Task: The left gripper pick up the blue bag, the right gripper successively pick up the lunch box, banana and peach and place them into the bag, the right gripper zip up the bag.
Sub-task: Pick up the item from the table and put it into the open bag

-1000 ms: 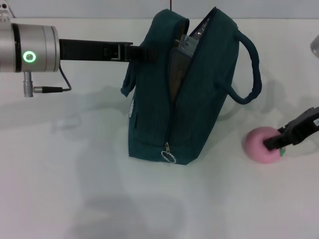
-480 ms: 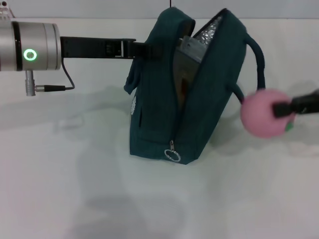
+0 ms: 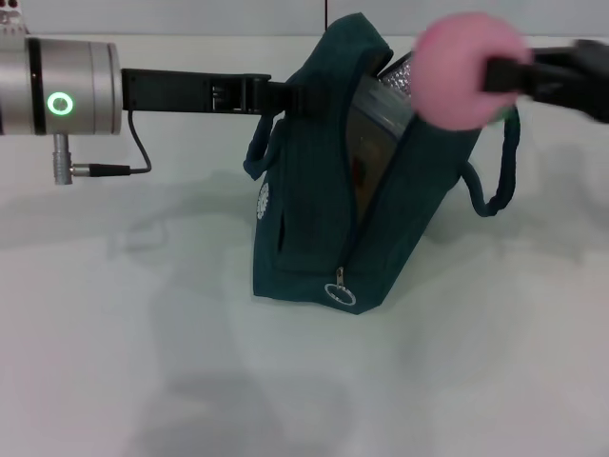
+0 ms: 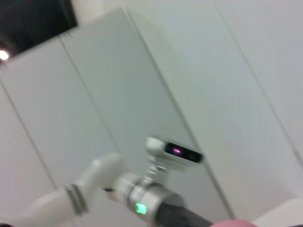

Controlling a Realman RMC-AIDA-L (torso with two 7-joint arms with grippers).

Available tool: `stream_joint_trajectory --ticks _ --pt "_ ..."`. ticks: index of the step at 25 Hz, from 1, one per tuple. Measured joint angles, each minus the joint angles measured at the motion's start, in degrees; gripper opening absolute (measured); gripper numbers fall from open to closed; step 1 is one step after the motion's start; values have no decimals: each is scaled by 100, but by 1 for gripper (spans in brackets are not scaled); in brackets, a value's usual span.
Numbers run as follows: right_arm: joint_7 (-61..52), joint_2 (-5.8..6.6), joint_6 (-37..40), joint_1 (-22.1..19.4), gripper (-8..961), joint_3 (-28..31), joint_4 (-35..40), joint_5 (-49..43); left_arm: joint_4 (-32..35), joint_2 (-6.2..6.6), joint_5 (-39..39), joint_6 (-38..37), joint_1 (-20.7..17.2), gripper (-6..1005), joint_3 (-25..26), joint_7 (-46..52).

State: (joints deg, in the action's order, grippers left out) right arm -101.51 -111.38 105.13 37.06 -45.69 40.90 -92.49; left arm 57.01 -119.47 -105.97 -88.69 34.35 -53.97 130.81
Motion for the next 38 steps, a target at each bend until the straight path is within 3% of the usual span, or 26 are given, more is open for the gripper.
stream_joint_trajectory --ticks 4,6,10,13,19,25,31,33,38 --pt "731 -285 -954 82 88 -479 2 -246 -7 -4 67 -5 -35 69 0 4" --pt "930 -362 -1368 90 72 -864 -5 -261 -15 -6 70 -7 -39 69 0 4" --pt "900 -385 -2062 164 47 -1730 -53 -261 -24 -7 74 -8 -41 70 4 6" --pt "651 -376 -2333 214 44 -2025 -60 -335 -24 -7 80 3 -42 70 7 6" --pt "477 -410 -2298 270 37 -2111 -40 -567 -24 -6 81 20 -5 70 2 6" --pt "1050 -392 -2086 -10 109 -2064 -23 215 -23 -6 81 31 -11 71 1 -23" --pt "1088 -359 -2000 -264 329 -1816 63 414 -23 -6 82 35 -34 71 0 -51" --pt "1091 -367 -2033 -316 557 -1689 73 405 -23 -6 82 36 -27 71 0 -65" --pt "1077 -348 -2351 -281 729 -1659 -75 358 -43 -6 81 42 -5 72 0 -119"
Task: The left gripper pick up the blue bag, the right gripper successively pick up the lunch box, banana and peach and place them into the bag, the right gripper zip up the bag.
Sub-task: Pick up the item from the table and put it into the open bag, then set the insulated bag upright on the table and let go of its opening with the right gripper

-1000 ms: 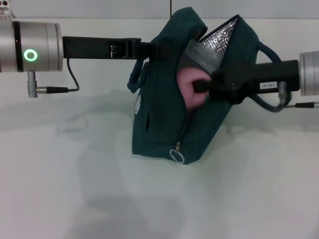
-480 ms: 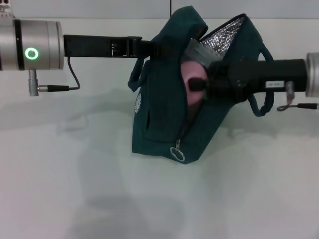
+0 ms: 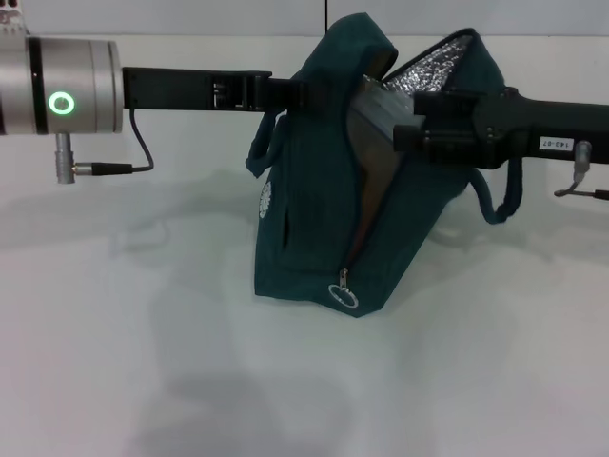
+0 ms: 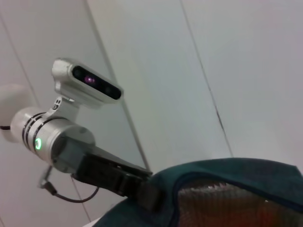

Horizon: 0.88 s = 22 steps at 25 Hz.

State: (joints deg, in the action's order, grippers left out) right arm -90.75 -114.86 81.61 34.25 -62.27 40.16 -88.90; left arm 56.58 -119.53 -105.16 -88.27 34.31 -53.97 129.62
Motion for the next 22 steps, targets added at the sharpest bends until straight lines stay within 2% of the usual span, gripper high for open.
stream_joint_trajectory --ticks 1,4,8,10,13,15,16,17,22 --pt "4 -4 -2 -11 763 6 -8 8 -24 0 0 2 1 72 0 -14" --pt "118 -30 541 -270 761 251 185 108 -63 0 0 6 -17 72 8 -36" --pt "251 -6 1630 -1079 759 1031 920 190 -131 5 -1 13 -39 72 40 -80" --pt "252 49 1784 -1508 758 1351 1223 166 -153 13 -3 16 -48 72 48 -82" --pt "269 212 1561 -2087 757 1578 1375 148 -171 15 -4 15 -61 73 50 -89" --pt "291 250 1433 -2177 757 1595 1309 127 -182 16 -5 15 -61 73 52 -93" --pt "417 262 1096 -2274 757 1592 1073 -9 -183 17 -6 15 -63 73 52 -94" --pt "468 240 1015 -2267 756 1587 1001 -60 -184 17 -6 15 -62 73 53 -94" --pt "856 -5 263 -1911 756 1450 555 -336 -252 11 -6 20 2 73 43 -141"
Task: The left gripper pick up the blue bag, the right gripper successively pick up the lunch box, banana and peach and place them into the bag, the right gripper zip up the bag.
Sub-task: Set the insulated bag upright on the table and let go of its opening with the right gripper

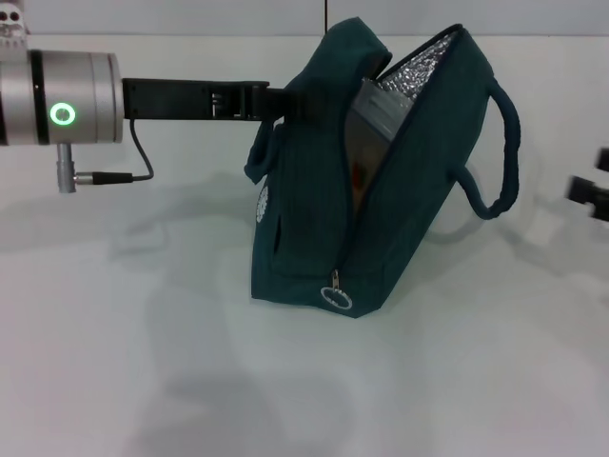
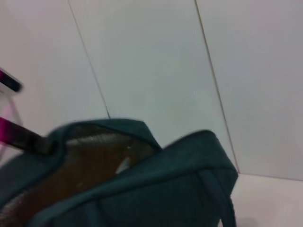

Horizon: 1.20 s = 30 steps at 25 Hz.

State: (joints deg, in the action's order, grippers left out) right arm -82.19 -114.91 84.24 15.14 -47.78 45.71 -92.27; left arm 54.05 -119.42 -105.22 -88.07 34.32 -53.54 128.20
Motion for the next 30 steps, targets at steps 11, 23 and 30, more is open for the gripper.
stream_joint_trajectory --ticks 11,23,30 --pt "115 -52 -2322 1476 754 -604 -877 -363 -18 -11 10 -48 -96 74 -16 -13" --pt "3111 -129 -1929 1110 753 -794 -857 3449 -222 -14 226 -274 -622 75 -30 -204" --pt "2768 -70 -434 504 752 -1034 -316 3888 -1021 8 582 -659 -643 75 -15 -669"
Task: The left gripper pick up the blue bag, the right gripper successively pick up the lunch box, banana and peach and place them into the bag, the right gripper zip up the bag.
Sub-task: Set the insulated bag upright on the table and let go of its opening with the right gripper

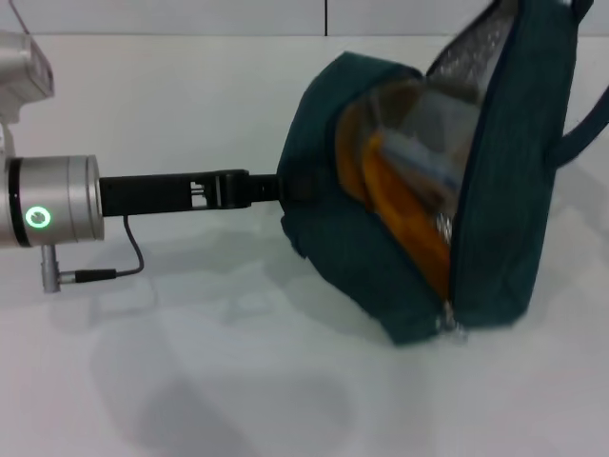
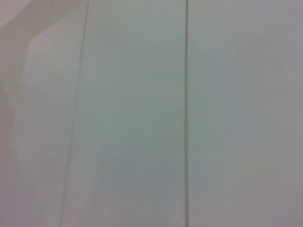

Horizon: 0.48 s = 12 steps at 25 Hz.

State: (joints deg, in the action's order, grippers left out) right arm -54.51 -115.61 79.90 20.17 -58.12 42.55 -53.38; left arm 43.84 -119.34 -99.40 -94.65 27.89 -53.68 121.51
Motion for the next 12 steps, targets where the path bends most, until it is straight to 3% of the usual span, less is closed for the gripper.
stream_joint_trajectory --ticks 8,12 --pt "-562 22 -763 4 750 -291 -222 -1163 -98 -7 15 94 70 76 35 -175" --pt "-684 21 -485 -179 749 -294 -329 -1287 -110 1 9 279 72 76 83 -267"
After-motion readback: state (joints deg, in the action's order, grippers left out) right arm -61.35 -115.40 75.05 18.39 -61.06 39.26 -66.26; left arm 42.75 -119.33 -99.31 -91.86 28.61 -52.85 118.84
